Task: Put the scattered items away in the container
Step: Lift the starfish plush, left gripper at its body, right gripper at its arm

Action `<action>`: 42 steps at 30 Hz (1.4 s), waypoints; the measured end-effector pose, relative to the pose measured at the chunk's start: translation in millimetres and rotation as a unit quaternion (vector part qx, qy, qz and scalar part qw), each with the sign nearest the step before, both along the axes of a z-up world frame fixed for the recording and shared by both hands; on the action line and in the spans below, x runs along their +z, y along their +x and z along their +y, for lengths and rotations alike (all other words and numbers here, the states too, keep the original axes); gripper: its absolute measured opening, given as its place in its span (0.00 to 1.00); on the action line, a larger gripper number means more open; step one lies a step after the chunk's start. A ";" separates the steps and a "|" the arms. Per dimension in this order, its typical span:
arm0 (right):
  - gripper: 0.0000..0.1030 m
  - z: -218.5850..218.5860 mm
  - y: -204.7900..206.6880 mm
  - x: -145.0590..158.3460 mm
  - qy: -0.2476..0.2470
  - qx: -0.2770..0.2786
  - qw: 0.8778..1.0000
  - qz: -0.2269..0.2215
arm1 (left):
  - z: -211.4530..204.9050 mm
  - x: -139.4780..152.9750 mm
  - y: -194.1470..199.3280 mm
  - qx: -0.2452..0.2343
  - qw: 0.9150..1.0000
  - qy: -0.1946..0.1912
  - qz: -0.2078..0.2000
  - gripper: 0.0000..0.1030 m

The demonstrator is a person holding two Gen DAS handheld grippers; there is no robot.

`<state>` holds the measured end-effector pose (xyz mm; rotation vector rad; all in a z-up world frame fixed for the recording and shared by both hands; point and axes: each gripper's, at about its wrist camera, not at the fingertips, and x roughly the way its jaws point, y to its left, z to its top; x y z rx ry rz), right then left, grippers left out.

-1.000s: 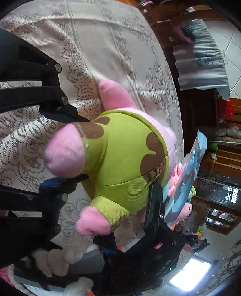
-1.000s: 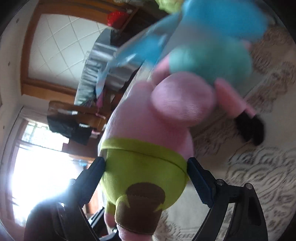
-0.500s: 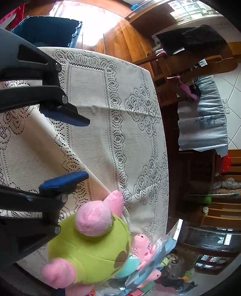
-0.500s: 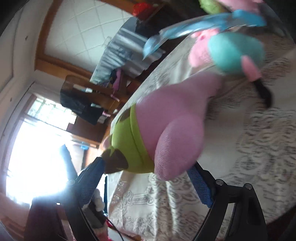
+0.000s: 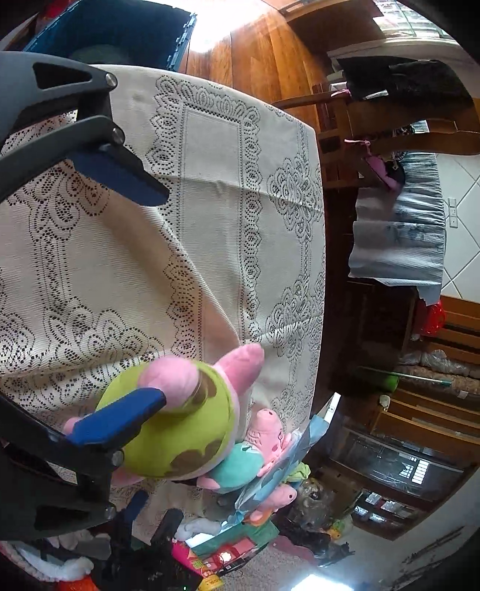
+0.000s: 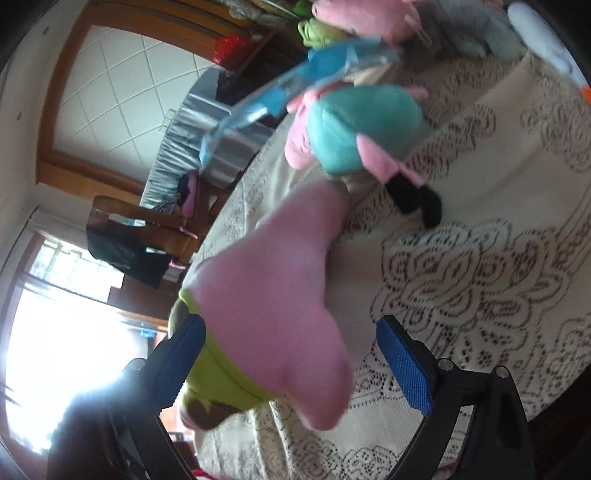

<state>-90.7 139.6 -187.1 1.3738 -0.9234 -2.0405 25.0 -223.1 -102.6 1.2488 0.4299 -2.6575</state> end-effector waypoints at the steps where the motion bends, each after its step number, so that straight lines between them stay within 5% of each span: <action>1: 0.92 -8.2 0.2 -4.1 -0.007 0.010 1.000 -0.008 | 2.3 0.1 1.9 -0.002 1.000 0.003 0.002 0.97; 4: 0.93 -45.0 5.2 -9.6 -0.022 0.076 0.997 -0.020 | 6.7 -3.7 0.0 0.001 1.000 -0.005 -0.003 0.97; 6: 0.94 -75.5 15.2 -0.8 0.018 0.106 0.994 0.008 | 4.6 -9.3 -1.4 0.008 1.000 -0.007 -0.012 0.97; 9: 0.94 -109.7 22.5 -6.7 -0.034 0.159 0.987 -0.012 | -0.6 -15.4 -1.1 0.019 0.999 -0.016 -0.023 0.97; 15: 0.94 -119.3 35.2 0.0 0.024 0.176 0.984 -0.006 | -13.0 -15.5 6.3 0.027 0.999 -0.015 -0.021 0.97; 23: 1.00 -23.5 29.2 25.9 0.060 0.046 0.996 0.050 | -4.5 -22.2 -4.6 0.019 1.000 0.007 -0.004 1.00; 30: 1.00 21.7 -12.1 15.2 0.026 -0.057 0.998 0.026 | 7.8 -26.0 -27.9 0.018 1.000 0.017 0.013 1.00; 42: 1.00 -14.1 -65.6 -13.9 0.004 -0.048 0.999 -0.014 | -14.9 -30.8 -41.6 0.038 0.997 0.056 0.021 1.00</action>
